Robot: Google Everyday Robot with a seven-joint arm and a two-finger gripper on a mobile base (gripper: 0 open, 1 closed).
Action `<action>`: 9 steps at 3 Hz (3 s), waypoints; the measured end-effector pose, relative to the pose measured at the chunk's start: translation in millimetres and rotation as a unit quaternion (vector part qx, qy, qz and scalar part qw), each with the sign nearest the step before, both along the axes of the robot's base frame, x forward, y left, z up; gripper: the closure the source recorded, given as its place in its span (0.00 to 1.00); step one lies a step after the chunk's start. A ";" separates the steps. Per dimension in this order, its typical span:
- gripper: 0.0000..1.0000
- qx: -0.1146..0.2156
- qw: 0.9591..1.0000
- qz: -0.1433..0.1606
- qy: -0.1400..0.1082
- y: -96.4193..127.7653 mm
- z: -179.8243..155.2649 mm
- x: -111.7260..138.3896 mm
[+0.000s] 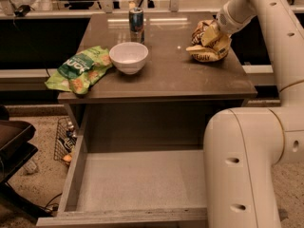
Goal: Place brown chip bag into top drawer
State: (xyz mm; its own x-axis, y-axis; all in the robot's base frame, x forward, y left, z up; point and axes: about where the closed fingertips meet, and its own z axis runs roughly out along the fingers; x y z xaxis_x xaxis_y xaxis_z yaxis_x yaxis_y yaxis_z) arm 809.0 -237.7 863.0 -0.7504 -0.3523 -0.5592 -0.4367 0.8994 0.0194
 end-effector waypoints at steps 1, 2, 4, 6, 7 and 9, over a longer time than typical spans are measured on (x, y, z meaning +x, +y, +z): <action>1.00 -0.002 0.999 -0.009 -0.049 -28.9 59.3 -18.0; 1.00 -0.011 0.995 -0.018 -0.098 -62.8 125.5 -51.2; 1.00 0.003 0.989 -0.030 -0.148 -105.9 198.2 -143.5; 1.00 0.033 0.978 -0.010 -0.206 -104.8 219.8 -251.1; 1.00 0.042 0.978 0.046 -0.198 -81.2 175.3 -286.9; 1.00 0.070 0.950 0.248 -0.176 -26.9 113.6 -344.7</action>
Offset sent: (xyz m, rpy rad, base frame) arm -0.1678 -0.0794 0.1775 -0.0532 -0.3423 -0.0744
